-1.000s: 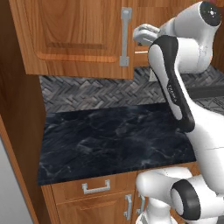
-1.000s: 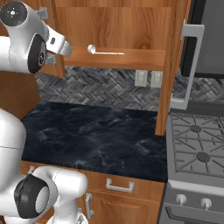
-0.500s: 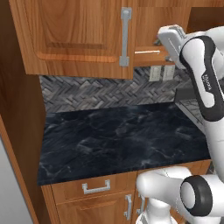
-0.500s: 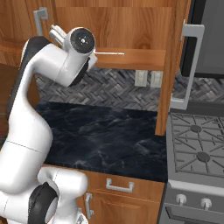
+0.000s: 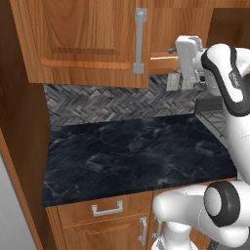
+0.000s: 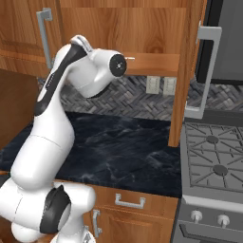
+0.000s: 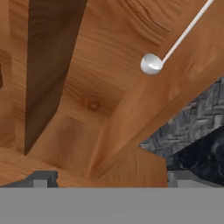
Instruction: Open the cabinet and move the ladle to the pot. Then close the cabinet.
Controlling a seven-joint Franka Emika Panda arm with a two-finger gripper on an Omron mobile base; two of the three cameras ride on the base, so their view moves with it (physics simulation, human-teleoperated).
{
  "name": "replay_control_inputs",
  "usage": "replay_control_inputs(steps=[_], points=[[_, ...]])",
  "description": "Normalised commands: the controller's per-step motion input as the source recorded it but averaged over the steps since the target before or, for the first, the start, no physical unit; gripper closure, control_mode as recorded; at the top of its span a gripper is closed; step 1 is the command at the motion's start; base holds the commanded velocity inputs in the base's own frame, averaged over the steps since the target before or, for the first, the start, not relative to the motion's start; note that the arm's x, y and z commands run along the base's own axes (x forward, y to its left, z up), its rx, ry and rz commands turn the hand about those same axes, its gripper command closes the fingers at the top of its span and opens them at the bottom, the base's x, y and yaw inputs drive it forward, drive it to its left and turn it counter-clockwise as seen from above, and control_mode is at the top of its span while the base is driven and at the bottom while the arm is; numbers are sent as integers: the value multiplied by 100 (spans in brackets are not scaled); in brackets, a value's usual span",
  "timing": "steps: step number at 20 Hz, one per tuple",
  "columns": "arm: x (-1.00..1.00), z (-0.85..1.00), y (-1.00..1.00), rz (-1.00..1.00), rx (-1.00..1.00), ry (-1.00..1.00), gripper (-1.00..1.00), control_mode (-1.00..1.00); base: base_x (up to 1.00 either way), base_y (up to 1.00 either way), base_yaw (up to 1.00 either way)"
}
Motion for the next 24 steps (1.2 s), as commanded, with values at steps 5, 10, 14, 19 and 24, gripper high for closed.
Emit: replay_control_inputs(steps=[5,10,14,19,24], points=[[67,0,2,19,4,0,-100,-100,0,0,0],[47,0,7,19,1,0,-100,-100,0,0,0],[32,0,28,19,0,1,-100,-100,0,0,0],[4,0,44,11,0,0,-100,-100,0,0,0],[3,0,32,5,0,0,-100,-100,0,0,0]])
